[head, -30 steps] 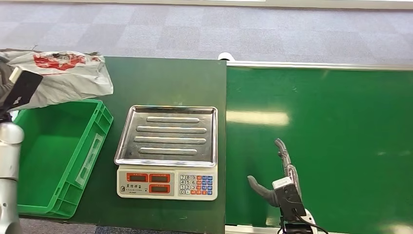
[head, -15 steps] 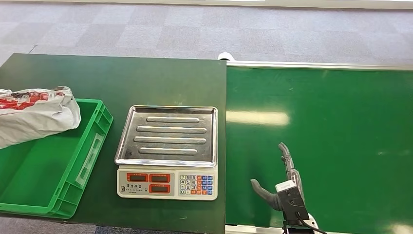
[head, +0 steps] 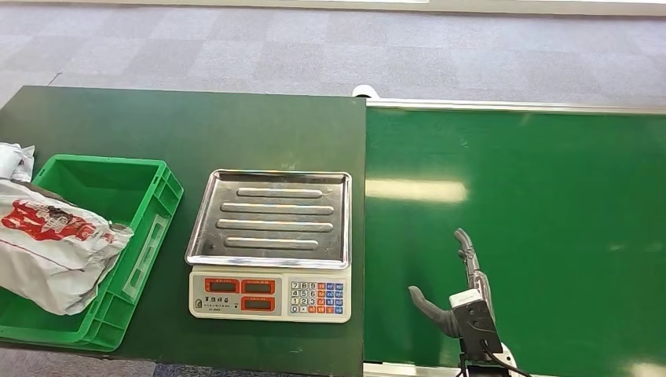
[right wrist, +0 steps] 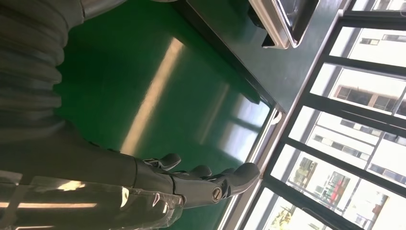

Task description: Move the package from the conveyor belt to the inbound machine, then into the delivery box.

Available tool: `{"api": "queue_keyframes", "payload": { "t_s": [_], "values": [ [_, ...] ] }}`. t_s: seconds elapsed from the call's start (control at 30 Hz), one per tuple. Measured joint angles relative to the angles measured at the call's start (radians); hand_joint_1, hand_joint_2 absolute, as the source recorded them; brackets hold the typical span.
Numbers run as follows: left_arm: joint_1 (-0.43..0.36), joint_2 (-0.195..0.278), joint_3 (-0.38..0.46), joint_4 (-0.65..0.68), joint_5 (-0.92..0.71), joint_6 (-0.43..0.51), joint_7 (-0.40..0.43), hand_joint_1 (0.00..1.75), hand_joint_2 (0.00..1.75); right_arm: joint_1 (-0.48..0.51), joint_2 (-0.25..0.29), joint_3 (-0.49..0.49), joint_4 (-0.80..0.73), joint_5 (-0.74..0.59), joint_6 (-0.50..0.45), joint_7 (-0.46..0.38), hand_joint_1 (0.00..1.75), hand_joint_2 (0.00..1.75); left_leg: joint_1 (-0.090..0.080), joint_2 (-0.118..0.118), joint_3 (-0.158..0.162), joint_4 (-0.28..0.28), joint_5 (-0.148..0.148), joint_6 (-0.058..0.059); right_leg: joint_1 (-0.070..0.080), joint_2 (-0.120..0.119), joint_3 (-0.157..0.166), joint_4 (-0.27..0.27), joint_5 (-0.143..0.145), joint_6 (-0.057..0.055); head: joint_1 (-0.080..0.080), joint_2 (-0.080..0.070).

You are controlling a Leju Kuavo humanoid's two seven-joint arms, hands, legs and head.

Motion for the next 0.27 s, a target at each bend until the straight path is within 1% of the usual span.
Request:
{"api": "queue_keyframes", "payload": {
  "t_s": [0.27],
  "values": [
    [0.002,0.0,-0.009,-0.046,-0.012,0.0,0.017,0.0,1.75,-0.007,0.012,-0.004,0.012,0.003,0.004,-0.002,0.0,1.75,0.0,0.0,0.0,0.0,0.0,0.0,0.0,0.0,0.0,0.0,0.0,0.0,0.0,0.0]
  ]
}}
